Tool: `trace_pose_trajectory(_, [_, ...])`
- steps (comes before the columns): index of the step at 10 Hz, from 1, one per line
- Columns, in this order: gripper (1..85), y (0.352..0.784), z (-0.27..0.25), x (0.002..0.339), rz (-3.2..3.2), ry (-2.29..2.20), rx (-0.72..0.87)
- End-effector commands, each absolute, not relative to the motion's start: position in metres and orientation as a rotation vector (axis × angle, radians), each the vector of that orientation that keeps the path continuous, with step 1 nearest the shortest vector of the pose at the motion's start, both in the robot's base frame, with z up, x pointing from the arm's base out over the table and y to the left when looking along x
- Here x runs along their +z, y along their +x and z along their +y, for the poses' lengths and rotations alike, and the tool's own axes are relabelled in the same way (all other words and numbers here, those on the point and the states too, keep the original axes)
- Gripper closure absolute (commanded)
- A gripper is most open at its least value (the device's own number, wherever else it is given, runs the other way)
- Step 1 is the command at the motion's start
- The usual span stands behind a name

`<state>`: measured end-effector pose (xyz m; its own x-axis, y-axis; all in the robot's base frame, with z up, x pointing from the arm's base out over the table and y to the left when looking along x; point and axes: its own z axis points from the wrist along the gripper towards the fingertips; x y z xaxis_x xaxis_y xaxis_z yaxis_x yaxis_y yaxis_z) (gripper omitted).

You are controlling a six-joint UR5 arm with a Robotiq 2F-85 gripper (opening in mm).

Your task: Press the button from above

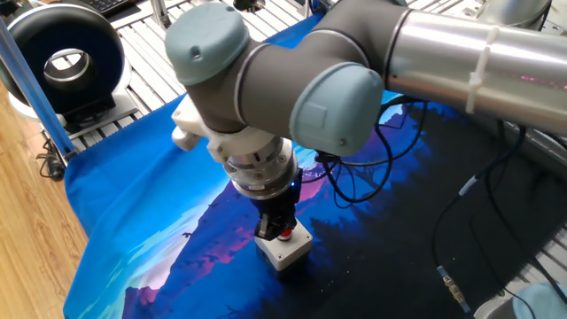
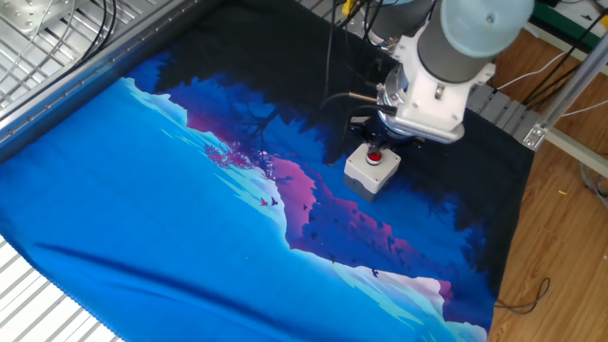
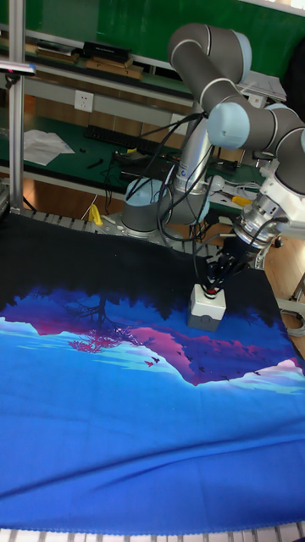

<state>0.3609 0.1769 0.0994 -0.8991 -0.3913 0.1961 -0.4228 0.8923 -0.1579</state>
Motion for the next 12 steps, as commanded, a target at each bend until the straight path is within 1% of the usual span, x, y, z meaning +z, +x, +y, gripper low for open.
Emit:
trace_pose_trajectory(1, [84.7, 0.3571, 0.186, 0.0977, -2.881, 0.631, 0.277])
trace_pose_trajectory(6, [84.7, 0.3617, 0.183, 0.0919, -2.882, 0.638, 0.29])
trace_pose_trajectory(12, [84.7, 0.361, 0.1814, 0.0927, -2.866, 0.659, 0.257])
